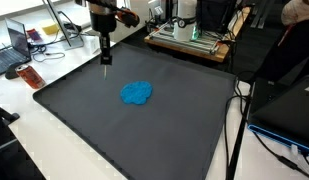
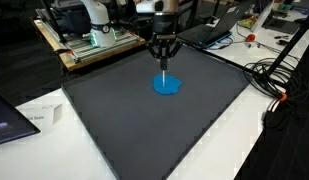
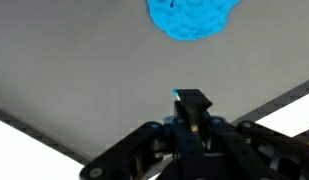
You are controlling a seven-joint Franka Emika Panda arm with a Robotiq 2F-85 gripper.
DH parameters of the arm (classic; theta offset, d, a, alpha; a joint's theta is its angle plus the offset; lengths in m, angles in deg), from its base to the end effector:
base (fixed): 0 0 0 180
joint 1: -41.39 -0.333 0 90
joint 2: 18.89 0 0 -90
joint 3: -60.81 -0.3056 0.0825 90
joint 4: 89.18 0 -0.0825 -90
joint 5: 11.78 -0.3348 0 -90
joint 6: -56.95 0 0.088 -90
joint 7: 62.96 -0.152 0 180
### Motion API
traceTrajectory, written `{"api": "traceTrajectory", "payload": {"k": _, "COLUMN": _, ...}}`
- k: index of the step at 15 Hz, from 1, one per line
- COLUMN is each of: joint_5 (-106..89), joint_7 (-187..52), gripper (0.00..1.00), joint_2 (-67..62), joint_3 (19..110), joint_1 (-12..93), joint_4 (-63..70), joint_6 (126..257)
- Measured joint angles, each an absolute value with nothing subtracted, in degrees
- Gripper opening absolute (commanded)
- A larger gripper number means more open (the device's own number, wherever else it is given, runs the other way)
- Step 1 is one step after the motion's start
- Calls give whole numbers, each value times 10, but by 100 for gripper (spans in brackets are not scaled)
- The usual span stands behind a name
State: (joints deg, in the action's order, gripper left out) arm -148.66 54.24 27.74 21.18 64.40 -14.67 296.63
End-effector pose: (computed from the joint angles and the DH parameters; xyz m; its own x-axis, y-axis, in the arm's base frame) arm 0.5550 -0.0464 0.2844 0.7486 -0.6093 0.2615 -0.6233 -0.7812 -0.0360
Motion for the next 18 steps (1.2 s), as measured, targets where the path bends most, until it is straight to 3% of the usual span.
{"api": "traceTrajectory", "payload": {"k": 11, "joint_5": -1553, "joint_7": 705, "gripper": 3, "joint_2": 219, "joint_3": 223, "joint_1": 591, "joint_4": -70, "joint_6": 2963}}
{"api": "traceTrajectory", "payload": {"k": 18, "joint_5": -1553, "joint_7": 705, "gripper": 3, "joint_2": 167, "joint_3": 149, "joint_1": 627, "joint_4": 19, "joint_6": 2962}}
